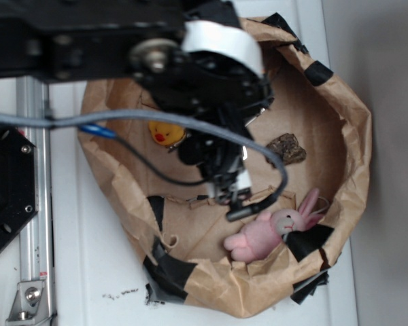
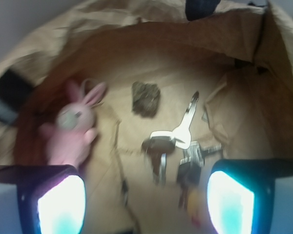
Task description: Grab the rock.
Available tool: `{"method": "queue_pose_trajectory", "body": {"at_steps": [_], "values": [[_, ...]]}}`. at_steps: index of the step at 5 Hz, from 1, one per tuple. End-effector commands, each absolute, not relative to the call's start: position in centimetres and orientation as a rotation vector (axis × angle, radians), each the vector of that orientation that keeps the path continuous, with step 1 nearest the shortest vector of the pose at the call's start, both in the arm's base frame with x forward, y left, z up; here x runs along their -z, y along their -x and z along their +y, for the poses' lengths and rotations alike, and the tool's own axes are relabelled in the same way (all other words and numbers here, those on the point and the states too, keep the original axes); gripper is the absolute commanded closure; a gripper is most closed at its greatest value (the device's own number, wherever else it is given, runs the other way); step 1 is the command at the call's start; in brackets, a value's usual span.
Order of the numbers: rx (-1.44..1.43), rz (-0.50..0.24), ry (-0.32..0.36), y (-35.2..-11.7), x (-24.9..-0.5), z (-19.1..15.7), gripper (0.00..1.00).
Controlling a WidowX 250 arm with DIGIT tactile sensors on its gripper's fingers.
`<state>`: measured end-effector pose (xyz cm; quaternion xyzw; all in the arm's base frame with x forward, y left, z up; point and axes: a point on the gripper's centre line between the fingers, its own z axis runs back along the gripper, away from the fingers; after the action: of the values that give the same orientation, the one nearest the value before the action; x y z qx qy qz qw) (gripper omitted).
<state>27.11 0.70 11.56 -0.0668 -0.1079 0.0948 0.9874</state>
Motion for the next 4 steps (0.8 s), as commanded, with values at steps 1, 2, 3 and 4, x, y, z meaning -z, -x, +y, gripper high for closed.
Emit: {"method": "queue_pose_trajectory", "body": {"at_steps": [1,2,3,4], "values": [[-0.172,-0.25,0.092,-32.0,-8.6,0.1,0.0],[-0.168,-0.241,0.069,-33.8,-7.3,-0.1,0.0],[-0.167,-0.212,0.016,-34.6,-5.8,-0.3,1.0],[-0.152,-0.194,0.012,-33.8,-5.3,-0.6,1.0]]}}
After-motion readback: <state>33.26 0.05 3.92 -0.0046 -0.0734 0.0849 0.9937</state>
